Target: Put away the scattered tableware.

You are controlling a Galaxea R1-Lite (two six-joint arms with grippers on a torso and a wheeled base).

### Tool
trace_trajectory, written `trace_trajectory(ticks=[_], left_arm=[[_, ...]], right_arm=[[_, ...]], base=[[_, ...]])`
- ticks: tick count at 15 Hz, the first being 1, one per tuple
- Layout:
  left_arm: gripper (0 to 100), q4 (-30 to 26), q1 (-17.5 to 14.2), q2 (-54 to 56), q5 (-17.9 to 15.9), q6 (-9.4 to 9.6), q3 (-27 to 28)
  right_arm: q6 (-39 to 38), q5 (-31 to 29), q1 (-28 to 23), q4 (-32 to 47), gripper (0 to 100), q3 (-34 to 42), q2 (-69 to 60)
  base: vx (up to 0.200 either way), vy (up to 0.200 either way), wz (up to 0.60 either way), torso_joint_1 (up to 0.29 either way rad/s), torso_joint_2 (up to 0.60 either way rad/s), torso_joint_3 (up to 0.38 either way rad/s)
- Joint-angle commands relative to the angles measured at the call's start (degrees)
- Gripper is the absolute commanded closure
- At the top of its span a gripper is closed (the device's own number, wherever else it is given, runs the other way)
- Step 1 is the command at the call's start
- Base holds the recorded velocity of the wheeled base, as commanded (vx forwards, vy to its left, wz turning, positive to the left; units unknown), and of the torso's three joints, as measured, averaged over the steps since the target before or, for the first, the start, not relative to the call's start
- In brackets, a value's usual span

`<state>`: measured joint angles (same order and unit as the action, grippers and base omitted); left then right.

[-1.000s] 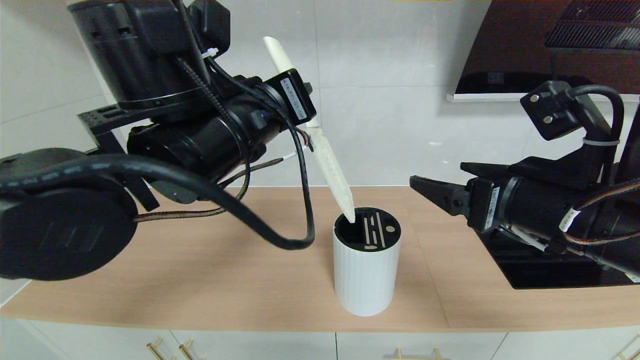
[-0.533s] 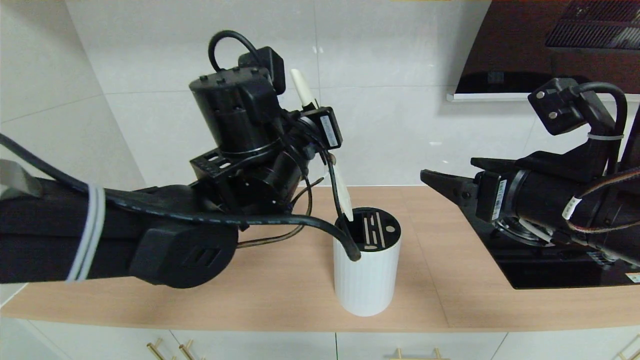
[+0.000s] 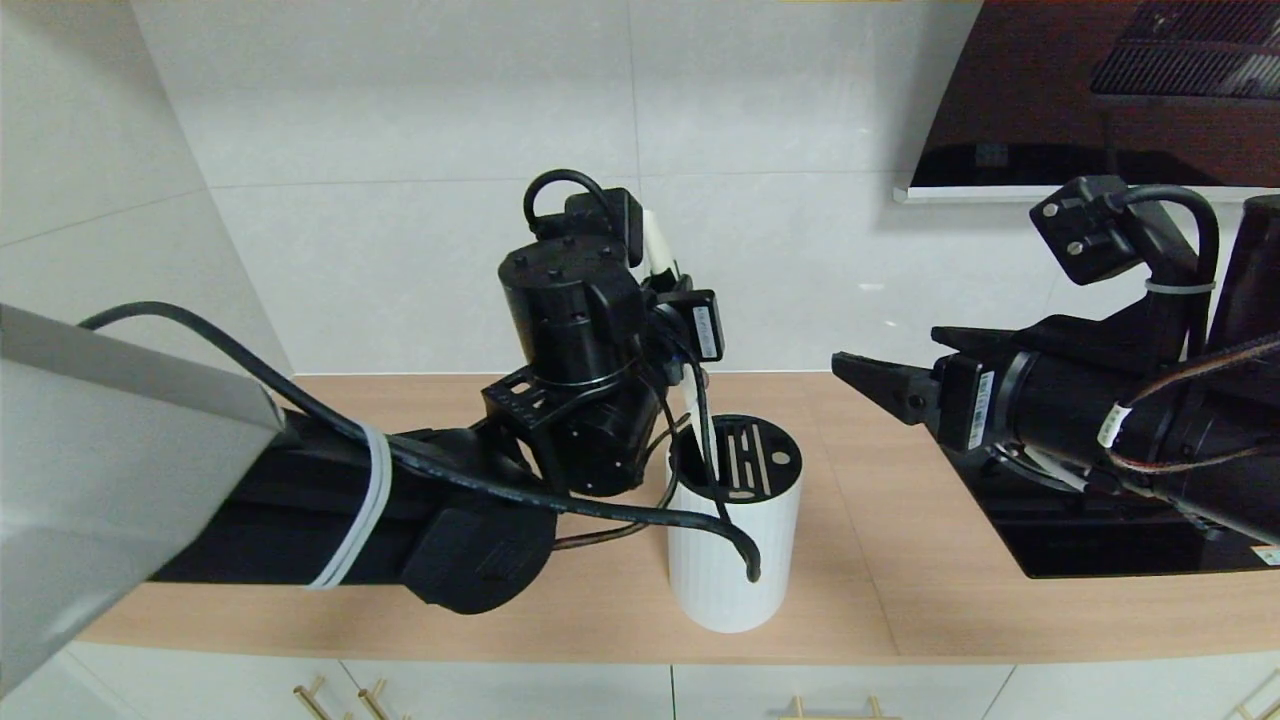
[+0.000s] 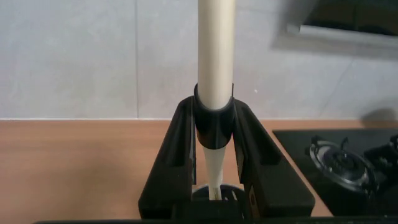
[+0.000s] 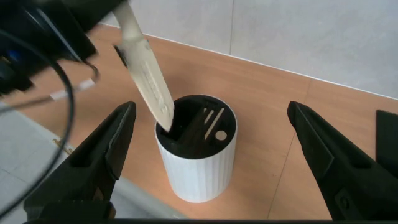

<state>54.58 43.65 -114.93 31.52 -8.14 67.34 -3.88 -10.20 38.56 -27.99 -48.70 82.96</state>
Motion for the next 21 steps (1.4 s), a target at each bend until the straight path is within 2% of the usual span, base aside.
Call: trace_trajectory(ticks=[1, 2, 14, 20, 21], left_arm=[[100, 0.4, 0.6, -3.2, 0.0, 0.41, 0.2], [100, 0.5, 0.6, -4.1, 0.3, 0.85, 0.2], [100, 0.7, 2.4, -11.5, 2.0, 0.76, 1.0], [100, 0.7, 2.8, -11.7, 2.5, 0.50, 1.0], [0, 0.7, 2.8, -11.7, 2.5, 0.41, 1.0]], right_arm=[[0.0, 0.0, 0.0, 0.0, 0, 0.1, 0.3], [0.0, 0.0, 0.0, 0.0, 0, 0.1, 0.4], [0.0, 0.0, 0.0, 0.0, 0, 0.4, 1.6], [0.0, 0.0, 0.0, 0.0, 0, 0.4, 1.8], [0.0, 0.0, 0.0, 0.0, 0, 0.4, 1.8]], base=[[0.000, 0.000, 0.00, 0.000, 0.00, 0.000], [0.000, 0.000, 0.00, 0.000, 0.00, 0.000], [0.000, 0.000, 0.00, 0.000, 0.00, 0.000], [0.000, 0.000, 0.00, 0.000, 0.00, 0.000], [0.000, 0.000, 0.00, 0.000, 0.00, 0.000]])
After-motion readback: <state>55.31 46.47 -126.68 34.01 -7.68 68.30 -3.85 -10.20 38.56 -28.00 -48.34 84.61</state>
